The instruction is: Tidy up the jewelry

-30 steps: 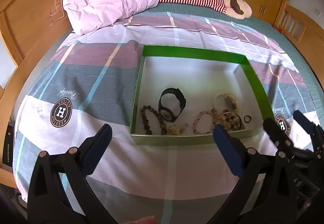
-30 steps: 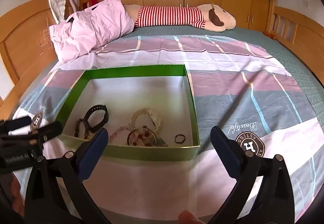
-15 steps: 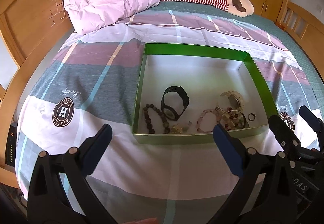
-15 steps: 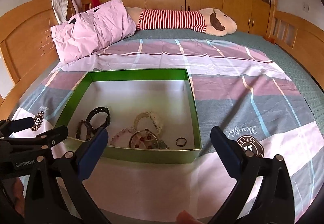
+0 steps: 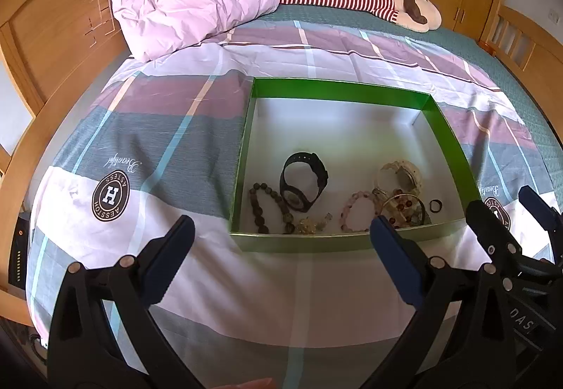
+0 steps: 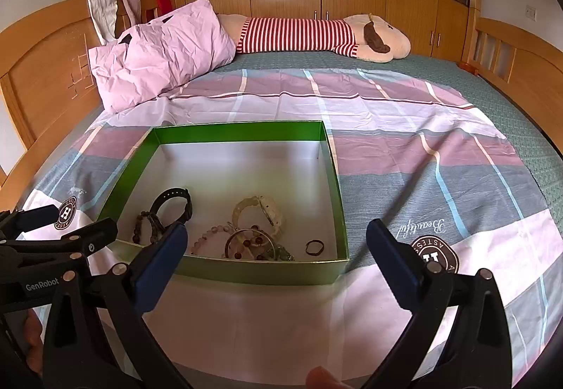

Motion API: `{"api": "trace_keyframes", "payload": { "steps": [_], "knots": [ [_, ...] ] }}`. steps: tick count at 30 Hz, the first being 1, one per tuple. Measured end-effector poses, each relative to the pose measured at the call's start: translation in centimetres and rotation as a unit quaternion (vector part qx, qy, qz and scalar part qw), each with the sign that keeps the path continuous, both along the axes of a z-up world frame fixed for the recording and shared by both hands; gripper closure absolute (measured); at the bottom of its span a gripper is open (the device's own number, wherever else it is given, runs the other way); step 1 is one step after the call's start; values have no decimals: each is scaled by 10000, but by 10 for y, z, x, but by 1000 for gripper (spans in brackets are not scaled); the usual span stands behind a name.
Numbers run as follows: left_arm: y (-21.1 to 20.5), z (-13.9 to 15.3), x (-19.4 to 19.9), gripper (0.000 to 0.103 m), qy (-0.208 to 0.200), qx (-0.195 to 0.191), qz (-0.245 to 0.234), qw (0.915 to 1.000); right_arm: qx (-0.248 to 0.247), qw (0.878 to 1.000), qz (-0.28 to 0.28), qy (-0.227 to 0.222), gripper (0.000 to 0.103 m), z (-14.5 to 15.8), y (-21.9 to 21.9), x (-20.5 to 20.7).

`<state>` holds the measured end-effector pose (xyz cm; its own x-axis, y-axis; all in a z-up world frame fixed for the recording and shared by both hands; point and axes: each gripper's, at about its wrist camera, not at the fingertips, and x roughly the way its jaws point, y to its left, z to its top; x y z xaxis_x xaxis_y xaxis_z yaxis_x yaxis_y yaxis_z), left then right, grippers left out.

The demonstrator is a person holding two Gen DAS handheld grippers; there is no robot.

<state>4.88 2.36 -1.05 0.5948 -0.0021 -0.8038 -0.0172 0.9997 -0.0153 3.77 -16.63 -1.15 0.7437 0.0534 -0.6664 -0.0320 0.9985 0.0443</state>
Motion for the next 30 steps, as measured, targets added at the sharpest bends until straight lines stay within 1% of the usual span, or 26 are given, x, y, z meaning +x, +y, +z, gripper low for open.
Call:
{"api": "trace_keyframes", "payload": {
  "steps": [10,30],
  "knots": [
    [1,1,0,2,-18,-7,-2,10000,-49,10000,-25,-83,1,4,3,-2],
    [1,1,0,2,-4,5,9,10000,-40,10000,-38,-82,1,3,3,-2]
  ]
}}
